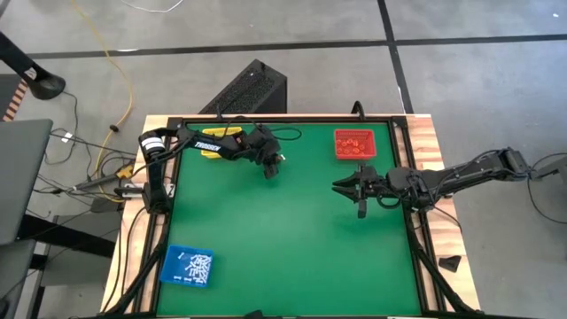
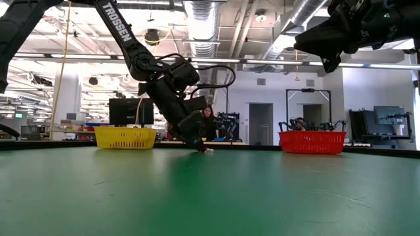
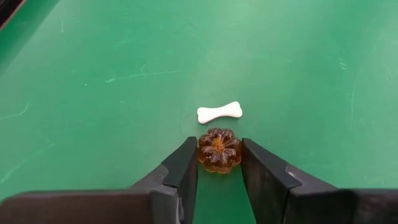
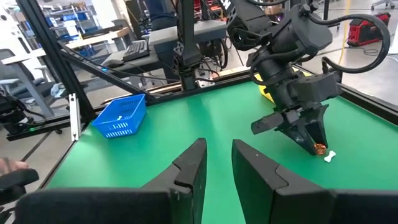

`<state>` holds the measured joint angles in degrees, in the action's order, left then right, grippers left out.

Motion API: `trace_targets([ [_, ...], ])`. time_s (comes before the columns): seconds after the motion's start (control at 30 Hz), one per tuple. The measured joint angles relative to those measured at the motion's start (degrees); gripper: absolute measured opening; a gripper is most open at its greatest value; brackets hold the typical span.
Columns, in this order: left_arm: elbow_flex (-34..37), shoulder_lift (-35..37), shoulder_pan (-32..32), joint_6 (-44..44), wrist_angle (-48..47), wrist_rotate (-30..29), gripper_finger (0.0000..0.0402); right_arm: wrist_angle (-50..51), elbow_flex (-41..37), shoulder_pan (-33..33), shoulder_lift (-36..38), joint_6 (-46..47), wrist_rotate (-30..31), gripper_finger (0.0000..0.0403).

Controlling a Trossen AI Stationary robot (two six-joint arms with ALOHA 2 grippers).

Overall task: Sort Halloween decoration
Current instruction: Put the pumpkin toy into the orange bin

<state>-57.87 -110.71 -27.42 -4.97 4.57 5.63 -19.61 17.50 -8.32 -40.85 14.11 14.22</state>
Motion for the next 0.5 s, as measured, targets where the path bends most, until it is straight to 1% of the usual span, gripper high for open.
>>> trace_targets([
  [0.2,0.0,-0.01,0.02,0.09,-2.41,-0.35,0.0072,-0.29,0.05,0.01,-0.01,0.0,-0.58,0.0109],
  [0.3,0.0,0.04,0.01,0.35,-2.42,-0.09,0.0072,-0.18,0.69,-0.25,-0.01,-0.02,-1.28,0.0109],
  [0.37,0.01,0.38,0.0,0.06,-2.43,0.45,0.0079,-0.26,1.0,-0.98,0.01,-0.03,-1.49,0.0109],
  [0.5,0.05,2.61,0.04,-0.33,-2.28,0.82,0.0083,-0.24,1.09,-2.39,0.02,-0.53,-1.66,0.0109],
])
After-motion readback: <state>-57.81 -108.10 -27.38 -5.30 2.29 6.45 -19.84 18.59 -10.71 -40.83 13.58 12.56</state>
